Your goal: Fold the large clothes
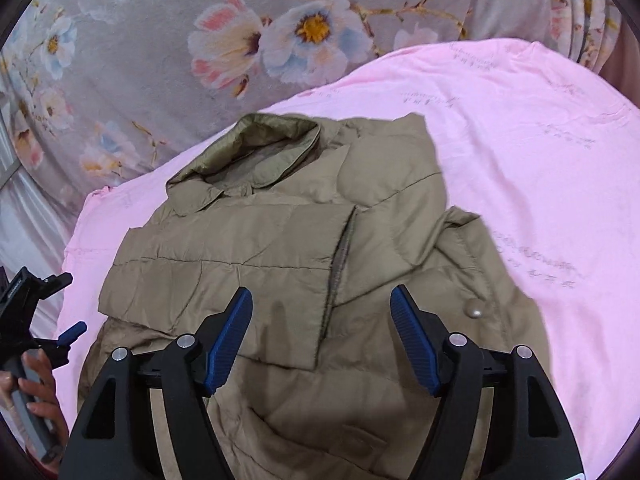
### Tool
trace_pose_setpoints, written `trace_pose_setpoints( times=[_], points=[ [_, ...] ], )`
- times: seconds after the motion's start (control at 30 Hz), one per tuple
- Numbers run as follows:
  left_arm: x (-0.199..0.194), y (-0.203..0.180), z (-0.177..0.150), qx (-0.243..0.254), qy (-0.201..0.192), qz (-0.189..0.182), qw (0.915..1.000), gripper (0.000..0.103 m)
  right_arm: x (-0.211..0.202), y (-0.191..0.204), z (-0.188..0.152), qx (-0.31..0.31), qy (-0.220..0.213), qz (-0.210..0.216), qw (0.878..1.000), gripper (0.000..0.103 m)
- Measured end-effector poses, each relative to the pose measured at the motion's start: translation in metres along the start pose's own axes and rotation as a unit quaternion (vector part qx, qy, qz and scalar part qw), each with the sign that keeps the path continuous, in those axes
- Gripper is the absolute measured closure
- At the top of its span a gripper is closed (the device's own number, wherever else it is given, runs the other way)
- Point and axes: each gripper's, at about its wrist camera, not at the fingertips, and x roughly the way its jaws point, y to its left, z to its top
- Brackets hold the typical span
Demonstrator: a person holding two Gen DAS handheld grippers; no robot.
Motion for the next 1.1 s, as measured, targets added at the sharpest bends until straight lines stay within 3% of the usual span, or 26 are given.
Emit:
trace_pose_setpoints(
  times=[0.17,0.2,0.27,0.33,0.43,0.5,0.57,0.67,0.77,0.9,1.1],
  points=[
    [0.030,0.034,0.017,-0.080,0.033,-0.036,0.9956,0.022,0.032,0.016,0.001,-0.018,0.031,-0.010,0.999,0.032],
    [0.037,0.038,0.019,-0.095,0.040,-0.035,0.9940,0.028,0.036,0.018,0.001,-0.024,0.032,-0.016,0.999,0.035],
    [0.046,0.041,0.019,-0.107,0.049,-0.049,0.9919,0.033,0.039,0.024,0.002,-0.038,0.031,-0.028,0.998,0.055],
    [0.047,0.040,0.020,-0.112,0.051,-0.061,0.9905,0.039,0.036,0.023,0.007,-0.046,0.023,-0.040,0.998,0.086],
    [0.046,0.032,0.022,-0.103,0.049,-0.061,0.9915,0.052,0.018,0.015,0.028,-0.024,0.006,-0.001,1.000,0.099],
    [0.046,0.028,0.024,-0.096,0.053,-0.052,0.9926,0.082,0.001,0.018,0.042,-0.031,-0.012,0.013,0.999,0.100],
    [0.041,0.021,0.027,-0.078,0.045,-0.047,0.9949,0.097,-0.017,0.026,0.052,-0.056,-0.037,0.009,0.998,0.100],
    [0.030,0.005,0.022,-0.022,0.017,-0.001,0.9996,0.098,-0.032,0.033,0.056,-0.093,-0.067,-0.010,0.993,0.100],
    [0.036,-0.002,0.010,0.024,0.011,0.052,0.9983,0.100,-0.001,0.027,0.042,-0.114,-0.029,-0.047,0.992,0.101],
    [0.051,0.003,-0.006,0.064,0.005,0.106,0.9923,0.100,0.037,0.009,0.018,-0.103,0.027,-0.061,0.992,0.101],
    [0.065,-0.010,-0.022,0.142,-0.020,0.166,0.9756,0.100,0.055,0.011,0.007,-0.121,0.041,-0.076,0.989,0.098]
  ],
)
